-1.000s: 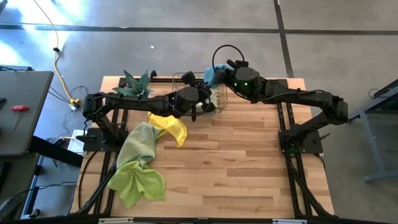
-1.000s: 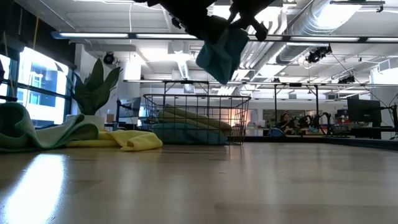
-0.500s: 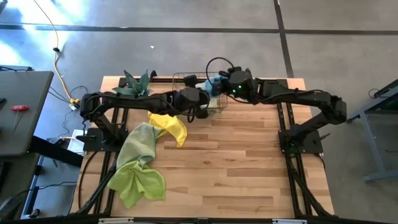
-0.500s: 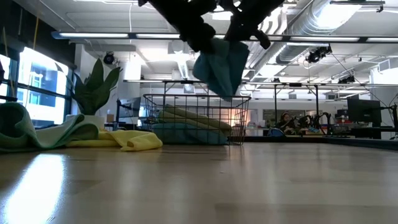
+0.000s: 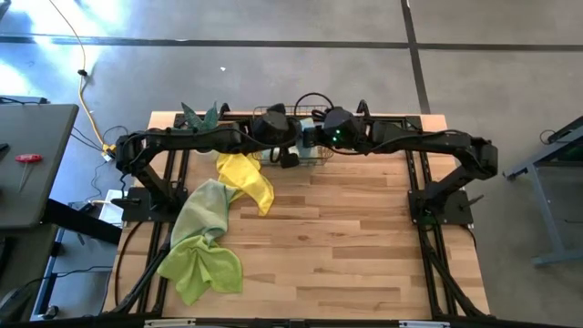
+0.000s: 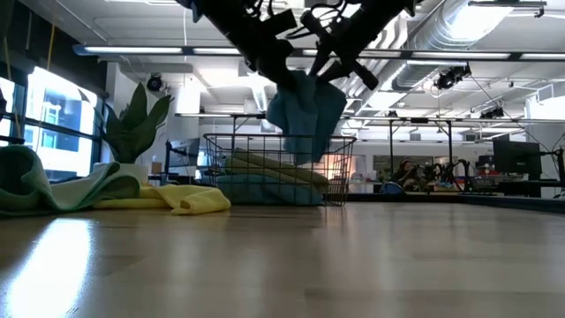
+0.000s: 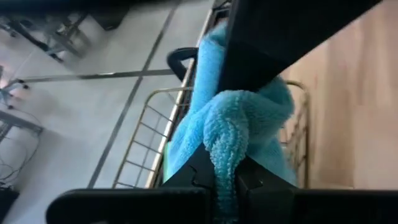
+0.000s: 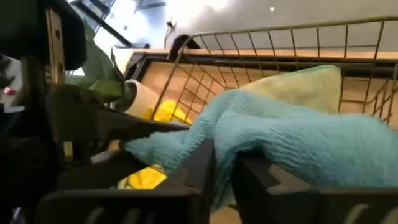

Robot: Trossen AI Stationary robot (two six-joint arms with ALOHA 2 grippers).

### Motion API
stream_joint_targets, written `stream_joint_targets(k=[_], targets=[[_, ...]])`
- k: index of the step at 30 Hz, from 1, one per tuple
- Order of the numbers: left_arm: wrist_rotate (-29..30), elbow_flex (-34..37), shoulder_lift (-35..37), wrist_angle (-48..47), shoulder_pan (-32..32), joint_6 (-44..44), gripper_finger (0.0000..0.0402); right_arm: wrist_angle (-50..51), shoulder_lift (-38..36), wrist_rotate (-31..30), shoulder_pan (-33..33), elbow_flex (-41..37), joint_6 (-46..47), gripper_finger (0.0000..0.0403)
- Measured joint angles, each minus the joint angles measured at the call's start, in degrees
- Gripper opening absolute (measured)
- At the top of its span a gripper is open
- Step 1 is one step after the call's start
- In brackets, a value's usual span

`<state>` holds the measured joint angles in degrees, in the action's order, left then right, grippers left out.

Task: Fold microfiber towels
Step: Put the blue microfiber cloth in the basket

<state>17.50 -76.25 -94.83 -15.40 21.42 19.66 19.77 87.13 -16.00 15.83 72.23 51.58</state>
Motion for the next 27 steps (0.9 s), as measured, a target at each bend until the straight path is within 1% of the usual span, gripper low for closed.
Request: stream_joint_targets(k=[3,6,8,10,13,16,18,20,25,26,27], targets=[[-3.44,0.00,0.00,-0.79,0.57,0.80,0.0000,0.05,0.26,3.46,1.22,0.02,-1.42,0.0087],[-7.85,0.00,0.00,-2.93,2.03,0.82,0.0000,-0.19,0.23,10.31,2.75,0.02,-6.08,0.0126],[-10.26,0.00,-0.02,-5.21,3.07,0.45,0.0000,1.34,0.04,16.79,3.75,0.02,-12.09,0.0146],[-11.71,0.00,-0.02,-6.35,3.85,0.50,0.0000,3.46,-0.23,21.97,4.41,0.02,-18.19,0.0160],[-13.29,0.00,-0.02,-6.45,4.87,1.19,0.0000,7.39,-0.48,26.41,4.83,0.02,-26.14,0.0170],[-15.80,0.00,-0.02,-6.47,5.91,1.44,0.0000,12.12,-1.00,26.33,4.83,0.02,-35.75,0.0171],[-16.75,0.00,-0.02,-6.53,6.31,1.38,0.0000,14.87,-1.54,24.94,4.72,0.02,-42.25,0.0171],[-17.07,0.00,-0.04,-6.53,6.45,1.32,0.0000,17.35,-2.33,23.26,4.64,0.02,-46.76,0.0171],[-17.27,0.00,-0.04,-6.58,6.33,0.88,0.0000,22.16,-5.48,22.13,4.27,0.02,-52.12,0.0172],[-17.33,0.00,-0.04,-6.58,6.33,0.73,0.0000,22.87,-6.07,21.17,4.14,0.02,-52.61,0.0172],[-17.39,0.00,-0.04,-6.58,6.33,0.50,0.0000,23.25,-6.54,18.99,3.90,0.02,-52.69,0.0172]])
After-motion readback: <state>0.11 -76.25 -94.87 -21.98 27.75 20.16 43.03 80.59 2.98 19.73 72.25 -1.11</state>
